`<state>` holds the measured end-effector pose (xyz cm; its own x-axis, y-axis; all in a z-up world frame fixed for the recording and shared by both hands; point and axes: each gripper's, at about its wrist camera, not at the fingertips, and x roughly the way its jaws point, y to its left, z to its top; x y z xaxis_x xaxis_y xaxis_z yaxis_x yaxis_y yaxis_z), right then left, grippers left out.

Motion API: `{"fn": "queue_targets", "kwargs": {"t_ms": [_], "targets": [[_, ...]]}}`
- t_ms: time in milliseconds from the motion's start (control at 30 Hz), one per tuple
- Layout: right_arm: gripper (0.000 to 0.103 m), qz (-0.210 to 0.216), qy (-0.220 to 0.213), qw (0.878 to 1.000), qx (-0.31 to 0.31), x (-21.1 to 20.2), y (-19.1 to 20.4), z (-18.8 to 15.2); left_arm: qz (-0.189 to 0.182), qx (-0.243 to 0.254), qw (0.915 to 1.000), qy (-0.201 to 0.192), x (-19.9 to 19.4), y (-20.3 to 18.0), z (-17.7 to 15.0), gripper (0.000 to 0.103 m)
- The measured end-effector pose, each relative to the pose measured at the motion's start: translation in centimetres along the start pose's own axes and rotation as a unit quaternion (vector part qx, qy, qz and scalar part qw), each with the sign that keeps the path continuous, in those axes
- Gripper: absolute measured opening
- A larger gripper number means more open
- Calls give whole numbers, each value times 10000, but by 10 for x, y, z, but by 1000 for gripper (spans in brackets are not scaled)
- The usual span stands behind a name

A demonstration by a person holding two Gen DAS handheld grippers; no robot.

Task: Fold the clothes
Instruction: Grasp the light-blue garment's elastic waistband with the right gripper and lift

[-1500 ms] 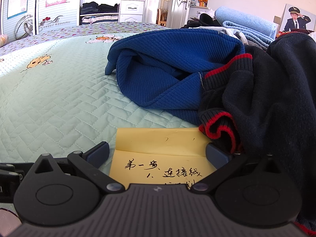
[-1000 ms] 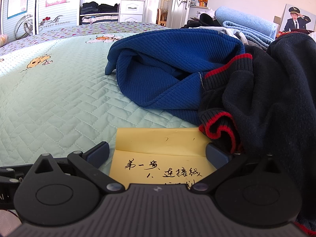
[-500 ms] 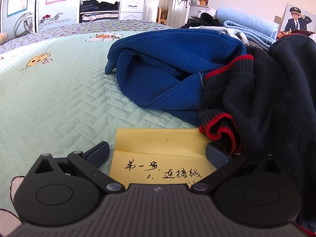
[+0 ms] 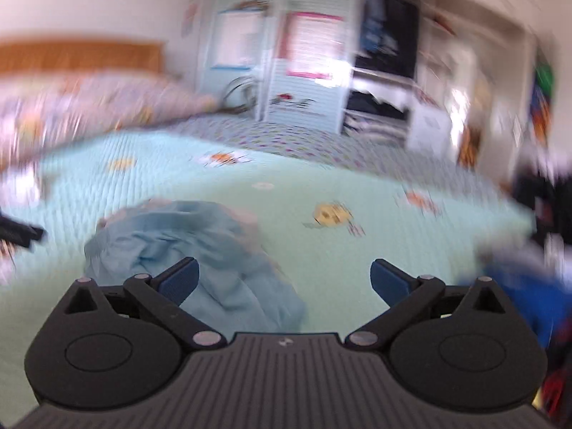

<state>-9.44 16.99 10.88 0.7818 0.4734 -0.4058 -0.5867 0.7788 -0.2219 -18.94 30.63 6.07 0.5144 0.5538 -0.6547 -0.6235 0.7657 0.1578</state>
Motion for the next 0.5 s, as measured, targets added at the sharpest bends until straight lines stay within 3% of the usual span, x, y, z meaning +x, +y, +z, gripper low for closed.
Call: {"fn": "queue_targets", "kwargs": {"t_ms": [133,200,300,367,400,433,500], "targets": [[78,355,174,9972,-629,40,28,19,-166,-288,9990,293,20,29,-17,103],[76,735,330,9950,-596,52,35,27,-262,-378,9984,321,26,37,-23,103],[74,944,486,9932,-483,66,36,32,-416,-442,9974,377,36,33,-32,103],[48,1068,681,9913,-352,77,32,37,-518,-401,9970,418,41,30,-37,103],[22,1099,794,9903,-319,80,33,39,-554,-355,9969,437,42,27,-38,103],[9,1081,855,9899,-331,80,35,38,-564,-297,9971,426,42,25,-39,103],[7,1244,941,9875,-233,80,38,35,-556,-196,9977,331,41,21,-41,103]]}}
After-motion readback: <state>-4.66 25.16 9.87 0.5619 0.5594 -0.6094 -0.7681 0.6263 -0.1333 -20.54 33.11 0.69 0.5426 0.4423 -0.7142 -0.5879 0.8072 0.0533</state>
